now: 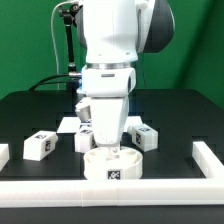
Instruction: Assemble stool
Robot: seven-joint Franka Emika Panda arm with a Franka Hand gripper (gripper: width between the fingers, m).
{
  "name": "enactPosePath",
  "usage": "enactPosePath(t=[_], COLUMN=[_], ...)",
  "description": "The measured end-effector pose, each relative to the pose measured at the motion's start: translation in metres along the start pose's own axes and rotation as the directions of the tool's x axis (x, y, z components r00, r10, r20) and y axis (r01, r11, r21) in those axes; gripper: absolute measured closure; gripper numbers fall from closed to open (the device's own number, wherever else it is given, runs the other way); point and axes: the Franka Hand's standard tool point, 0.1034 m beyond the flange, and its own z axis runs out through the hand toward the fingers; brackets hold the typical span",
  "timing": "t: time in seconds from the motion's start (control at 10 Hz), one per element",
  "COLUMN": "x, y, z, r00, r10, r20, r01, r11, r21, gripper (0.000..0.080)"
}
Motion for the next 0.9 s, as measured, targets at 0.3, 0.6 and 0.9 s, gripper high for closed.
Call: enactPosePath(t=[0.3, 0.6, 0.9], x=[0.032, 0.063, 0.080], y=[0.004, 0.003, 0.009], z=[0.001, 0.002, 0.003], r00=[1.000, 0.999, 0.996], r10=[-0.018, 0.033, 0.077], r20=[-0.020, -0.030, -0.039], r01=[0.018, -0.034, -0.078], r11=[1.000, 0.999, 0.997], r21=[-0.009, -0.013, -0.024], gripper=[0.0771, 0.0771, 0.0771])
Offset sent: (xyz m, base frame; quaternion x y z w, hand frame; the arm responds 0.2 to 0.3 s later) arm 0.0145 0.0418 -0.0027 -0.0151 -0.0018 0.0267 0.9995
